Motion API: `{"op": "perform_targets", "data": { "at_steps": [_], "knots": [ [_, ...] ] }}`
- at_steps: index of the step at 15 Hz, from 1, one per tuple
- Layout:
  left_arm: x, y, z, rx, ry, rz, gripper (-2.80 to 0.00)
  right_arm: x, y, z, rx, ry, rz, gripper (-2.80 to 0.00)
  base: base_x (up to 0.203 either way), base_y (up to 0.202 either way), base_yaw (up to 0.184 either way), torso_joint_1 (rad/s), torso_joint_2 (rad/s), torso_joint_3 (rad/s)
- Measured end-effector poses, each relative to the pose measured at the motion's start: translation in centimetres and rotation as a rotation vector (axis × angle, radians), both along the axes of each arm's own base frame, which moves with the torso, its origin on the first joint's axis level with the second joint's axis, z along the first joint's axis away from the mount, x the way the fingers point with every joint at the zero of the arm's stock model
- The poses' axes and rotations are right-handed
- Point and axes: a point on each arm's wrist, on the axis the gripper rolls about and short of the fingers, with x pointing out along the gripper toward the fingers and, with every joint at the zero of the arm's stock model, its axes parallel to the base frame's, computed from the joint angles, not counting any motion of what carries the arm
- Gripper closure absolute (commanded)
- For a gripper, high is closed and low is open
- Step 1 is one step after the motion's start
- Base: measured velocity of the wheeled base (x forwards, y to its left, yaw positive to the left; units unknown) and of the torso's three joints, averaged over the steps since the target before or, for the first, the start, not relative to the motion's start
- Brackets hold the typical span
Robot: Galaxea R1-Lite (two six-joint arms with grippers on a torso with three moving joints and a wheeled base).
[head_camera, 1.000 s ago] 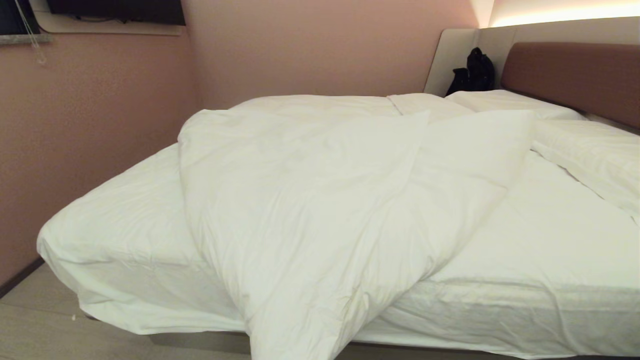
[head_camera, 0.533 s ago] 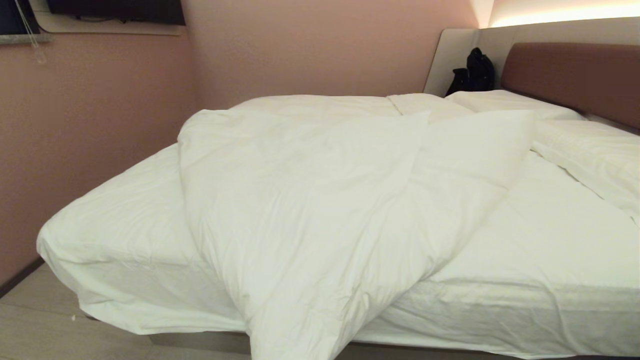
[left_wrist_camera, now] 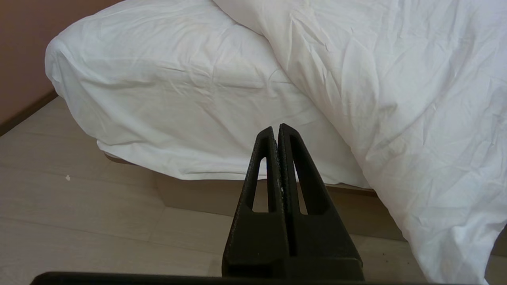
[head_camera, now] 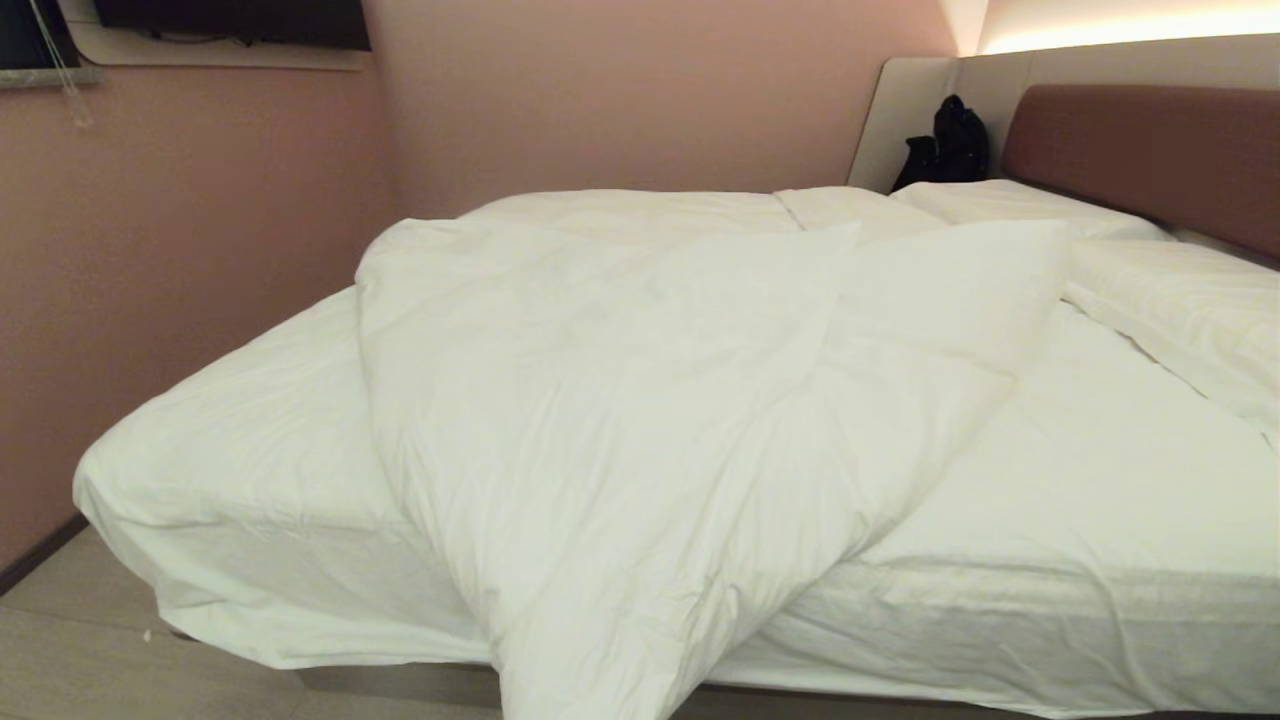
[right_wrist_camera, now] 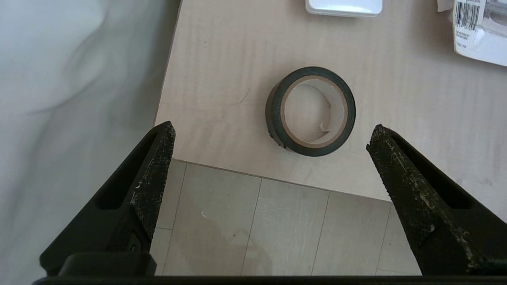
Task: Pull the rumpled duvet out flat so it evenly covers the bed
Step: Hold the folded corner of the quilt
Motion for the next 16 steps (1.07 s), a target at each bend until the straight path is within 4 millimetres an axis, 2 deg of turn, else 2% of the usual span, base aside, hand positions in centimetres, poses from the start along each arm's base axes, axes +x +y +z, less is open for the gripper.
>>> {"op": "perform_targets", "data": {
  "at_steps": [3,4,7,12,16],
  "knots": [
    [0.0,0.0,0.0,0.000,0.000,0.000,0.00,-0.3,0.5,-0.5,0.021,0.006,0.000,-2.80,0.000,0.000,0.000,0.000,0.00,0.000],
    [0.0,0.0,0.0,0.000,0.000,0.000,0.00,-0.4,0.8,-0.7,0.032,0.010,0.001,0.00,0.000,0.000,0.000,0.000,0.00,0.000],
    [0.0,0.0,0.0,0.000,0.000,0.000,0.00,-0.5,1.4,-0.8,0.054,-0.003,0.018,0.00,0.000,0.000,0.000,0.000,0.00,0.000],
    [0.0,0.0,0.0,0.000,0.000,0.000,0.00,-0.2,2.9,0.2,0.048,-0.020,0.044,0.00,0.000,0.000,0.000,0.000,0.00,0.000],
    [0.0,0.0,0.0,0.000,0.000,0.000,0.00,-0.1,3.6,-0.1,0.061,-0.020,0.047,0.00,0.000,0.000,0.000,0.000,0.00,0.000]
  ]
}}
